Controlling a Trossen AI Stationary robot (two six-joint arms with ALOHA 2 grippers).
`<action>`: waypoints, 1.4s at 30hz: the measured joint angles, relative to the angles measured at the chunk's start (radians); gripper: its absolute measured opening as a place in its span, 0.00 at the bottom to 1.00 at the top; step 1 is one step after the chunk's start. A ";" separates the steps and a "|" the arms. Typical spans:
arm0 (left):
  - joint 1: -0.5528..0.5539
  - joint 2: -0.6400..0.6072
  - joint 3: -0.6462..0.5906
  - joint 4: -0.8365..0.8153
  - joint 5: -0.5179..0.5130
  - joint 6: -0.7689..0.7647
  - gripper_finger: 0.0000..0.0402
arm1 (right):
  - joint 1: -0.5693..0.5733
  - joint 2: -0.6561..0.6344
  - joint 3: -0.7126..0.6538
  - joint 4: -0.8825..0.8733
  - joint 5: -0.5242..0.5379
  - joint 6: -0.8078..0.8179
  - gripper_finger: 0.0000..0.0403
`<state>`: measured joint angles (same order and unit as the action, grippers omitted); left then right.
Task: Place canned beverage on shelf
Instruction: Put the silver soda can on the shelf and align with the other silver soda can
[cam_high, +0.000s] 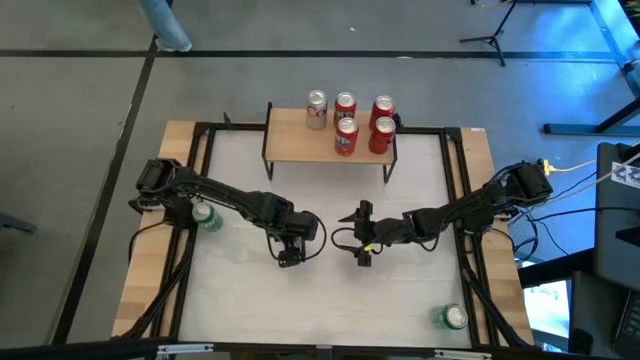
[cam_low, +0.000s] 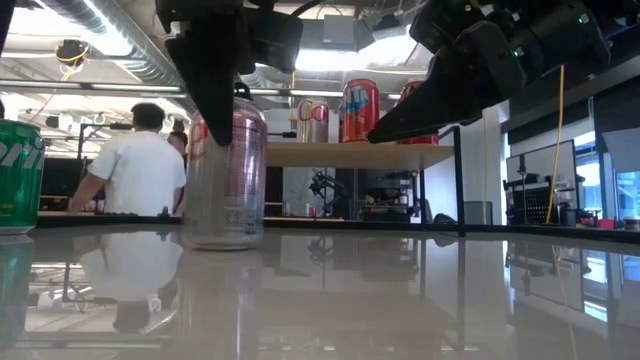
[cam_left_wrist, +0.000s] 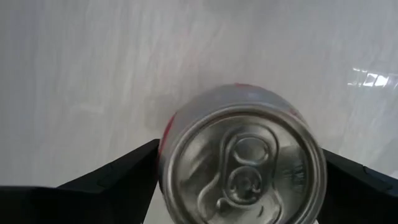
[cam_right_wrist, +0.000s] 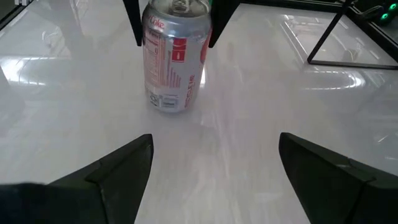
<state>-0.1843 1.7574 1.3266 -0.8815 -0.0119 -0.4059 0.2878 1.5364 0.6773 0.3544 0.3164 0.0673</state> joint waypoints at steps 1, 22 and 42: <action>0.000 -0.002 0.000 0.003 0.000 0.000 0.85 | 0.000 0.000 0.000 0.001 0.000 0.000 0.85; -0.051 -0.004 0.195 -0.115 -0.145 0.131 0.85 | 0.000 0.000 0.000 0.005 0.000 0.009 0.85; -0.275 -0.590 -0.418 0.249 -0.403 0.034 0.85 | 0.001 0.112 0.001 0.319 -0.122 -0.003 0.85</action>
<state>-0.4595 1.1673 0.9089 -0.6322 -0.4154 -0.3720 0.2890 1.6487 0.6781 0.6731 0.1942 0.0640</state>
